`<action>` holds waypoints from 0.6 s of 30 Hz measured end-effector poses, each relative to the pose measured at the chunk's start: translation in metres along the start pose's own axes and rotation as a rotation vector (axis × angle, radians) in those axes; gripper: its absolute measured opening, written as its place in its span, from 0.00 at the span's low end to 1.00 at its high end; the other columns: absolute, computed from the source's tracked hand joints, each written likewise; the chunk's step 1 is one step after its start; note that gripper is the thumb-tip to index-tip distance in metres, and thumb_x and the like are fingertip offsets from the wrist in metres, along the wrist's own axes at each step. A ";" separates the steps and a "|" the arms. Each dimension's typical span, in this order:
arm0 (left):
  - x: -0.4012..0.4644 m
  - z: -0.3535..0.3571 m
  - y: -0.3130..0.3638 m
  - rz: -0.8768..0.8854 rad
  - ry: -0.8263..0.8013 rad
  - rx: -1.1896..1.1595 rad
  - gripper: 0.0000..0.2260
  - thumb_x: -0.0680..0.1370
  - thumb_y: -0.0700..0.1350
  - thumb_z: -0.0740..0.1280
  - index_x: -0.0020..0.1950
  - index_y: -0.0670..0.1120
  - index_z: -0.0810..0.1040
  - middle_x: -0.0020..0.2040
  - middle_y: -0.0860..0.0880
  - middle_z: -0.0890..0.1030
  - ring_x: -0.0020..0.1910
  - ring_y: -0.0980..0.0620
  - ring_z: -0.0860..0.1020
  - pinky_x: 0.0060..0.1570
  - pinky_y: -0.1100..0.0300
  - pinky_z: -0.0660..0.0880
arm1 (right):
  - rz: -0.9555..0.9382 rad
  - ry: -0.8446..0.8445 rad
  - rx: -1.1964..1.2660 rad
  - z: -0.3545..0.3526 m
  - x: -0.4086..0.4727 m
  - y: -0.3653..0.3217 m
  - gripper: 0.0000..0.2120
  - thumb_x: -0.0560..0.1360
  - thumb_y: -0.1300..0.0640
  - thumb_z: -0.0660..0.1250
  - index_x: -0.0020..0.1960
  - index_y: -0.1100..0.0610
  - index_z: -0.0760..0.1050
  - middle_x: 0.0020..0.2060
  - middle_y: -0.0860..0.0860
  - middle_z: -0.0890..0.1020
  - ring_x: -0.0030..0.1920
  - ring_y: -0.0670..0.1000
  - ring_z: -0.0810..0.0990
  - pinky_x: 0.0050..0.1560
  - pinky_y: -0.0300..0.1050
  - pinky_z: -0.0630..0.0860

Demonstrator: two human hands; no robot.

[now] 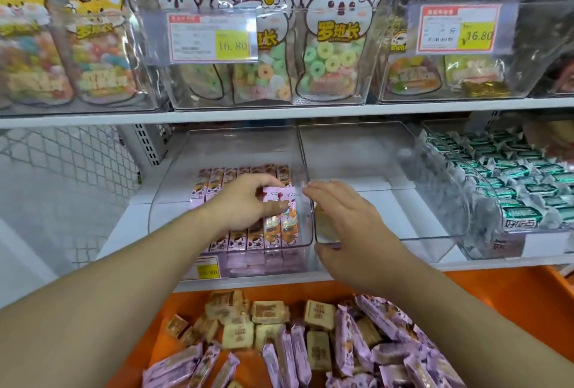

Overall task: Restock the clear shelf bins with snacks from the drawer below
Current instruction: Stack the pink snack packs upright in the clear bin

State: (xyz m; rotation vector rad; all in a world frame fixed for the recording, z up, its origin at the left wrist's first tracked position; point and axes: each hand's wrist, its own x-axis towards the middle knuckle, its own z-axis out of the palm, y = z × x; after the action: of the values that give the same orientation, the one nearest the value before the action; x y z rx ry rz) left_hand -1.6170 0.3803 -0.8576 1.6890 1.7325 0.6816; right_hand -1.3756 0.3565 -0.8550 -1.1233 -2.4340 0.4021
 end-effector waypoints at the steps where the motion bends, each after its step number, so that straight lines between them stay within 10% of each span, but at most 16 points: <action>1: 0.002 0.001 -0.002 0.017 -0.001 0.065 0.21 0.77 0.54 0.75 0.70 0.55 0.78 0.66 0.58 0.75 0.62 0.55 0.75 0.64 0.56 0.72 | 0.000 0.000 -0.004 0.001 0.000 0.000 0.41 0.68 0.52 0.67 0.81 0.49 0.64 0.79 0.43 0.66 0.81 0.51 0.59 0.78 0.58 0.63; 18: -0.004 0.018 -0.012 0.216 -0.125 0.510 0.21 0.81 0.65 0.63 0.74 0.64 0.74 0.76 0.62 0.69 0.76 0.55 0.63 0.77 0.45 0.60 | -0.026 -0.007 -0.055 0.003 -0.001 0.001 0.40 0.69 0.54 0.64 0.81 0.50 0.62 0.79 0.43 0.64 0.81 0.50 0.57 0.78 0.57 0.64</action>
State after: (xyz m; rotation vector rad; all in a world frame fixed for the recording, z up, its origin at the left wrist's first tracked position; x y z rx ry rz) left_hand -1.6124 0.3746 -0.8782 2.2342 1.7446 0.2186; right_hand -1.3757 0.3557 -0.8586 -1.1135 -2.4769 0.3336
